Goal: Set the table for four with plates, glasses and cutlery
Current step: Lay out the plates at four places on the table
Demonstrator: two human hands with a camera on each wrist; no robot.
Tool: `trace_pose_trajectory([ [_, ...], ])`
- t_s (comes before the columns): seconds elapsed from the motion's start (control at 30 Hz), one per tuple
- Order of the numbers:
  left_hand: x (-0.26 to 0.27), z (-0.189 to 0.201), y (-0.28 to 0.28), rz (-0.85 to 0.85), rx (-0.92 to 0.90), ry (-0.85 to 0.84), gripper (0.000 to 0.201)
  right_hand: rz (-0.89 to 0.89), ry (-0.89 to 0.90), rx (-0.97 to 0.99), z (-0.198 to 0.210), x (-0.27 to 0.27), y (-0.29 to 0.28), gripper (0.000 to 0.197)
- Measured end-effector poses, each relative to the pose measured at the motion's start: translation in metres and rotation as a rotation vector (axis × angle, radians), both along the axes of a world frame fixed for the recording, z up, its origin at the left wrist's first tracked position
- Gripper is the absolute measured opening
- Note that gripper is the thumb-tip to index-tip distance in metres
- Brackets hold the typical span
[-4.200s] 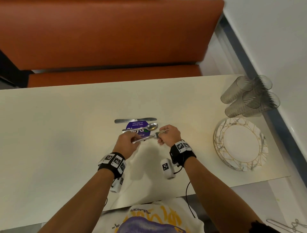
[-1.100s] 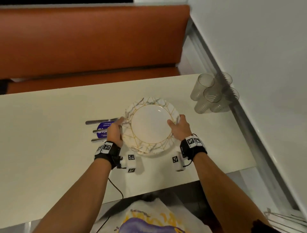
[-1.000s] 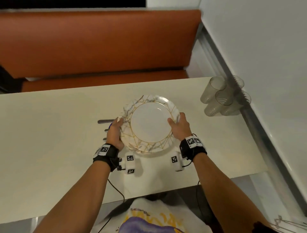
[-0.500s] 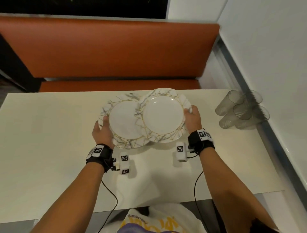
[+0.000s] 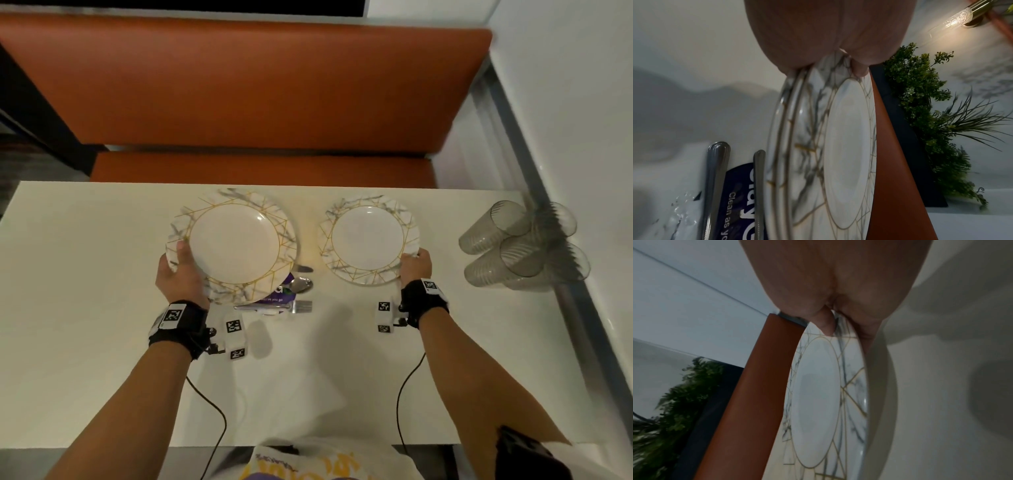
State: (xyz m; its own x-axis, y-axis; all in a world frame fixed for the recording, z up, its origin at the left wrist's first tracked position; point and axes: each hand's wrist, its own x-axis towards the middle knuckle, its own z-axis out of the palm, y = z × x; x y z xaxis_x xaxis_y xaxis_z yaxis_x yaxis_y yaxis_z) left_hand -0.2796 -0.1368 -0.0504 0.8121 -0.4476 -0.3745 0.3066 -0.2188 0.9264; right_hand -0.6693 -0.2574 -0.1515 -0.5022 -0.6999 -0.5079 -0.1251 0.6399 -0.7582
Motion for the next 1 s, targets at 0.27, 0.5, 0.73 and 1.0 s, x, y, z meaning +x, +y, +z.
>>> trace_pose_trajectory([
  [0.27, -0.011, -0.011, -0.003, 0.000, 0.017, 0.028, 0.039, 0.134, 0.227, 0.109, -0.006, 0.003, -0.019, 0.029],
  [0.5, -0.027, -0.013, -0.005, -0.054, 0.023, 0.037, 0.033, 0.126, 0.212, 0.129, -0.015, 0.002, -0.036, 0.032],
  [0.73, -0.038, -0.013, -0.001, -0.080, 0.021, 0.083, 0.037, 0.170, 0.227, 0.162, -0.014, -0.001, -0.039, 0.038],
  [1.0, -0.051, -0.014, 0.011, -0.139, 0.051, 0.188, 0.067, 0.426, 0.354, -0.163, 0.053, 0.026, -0.009, 0.027],
])
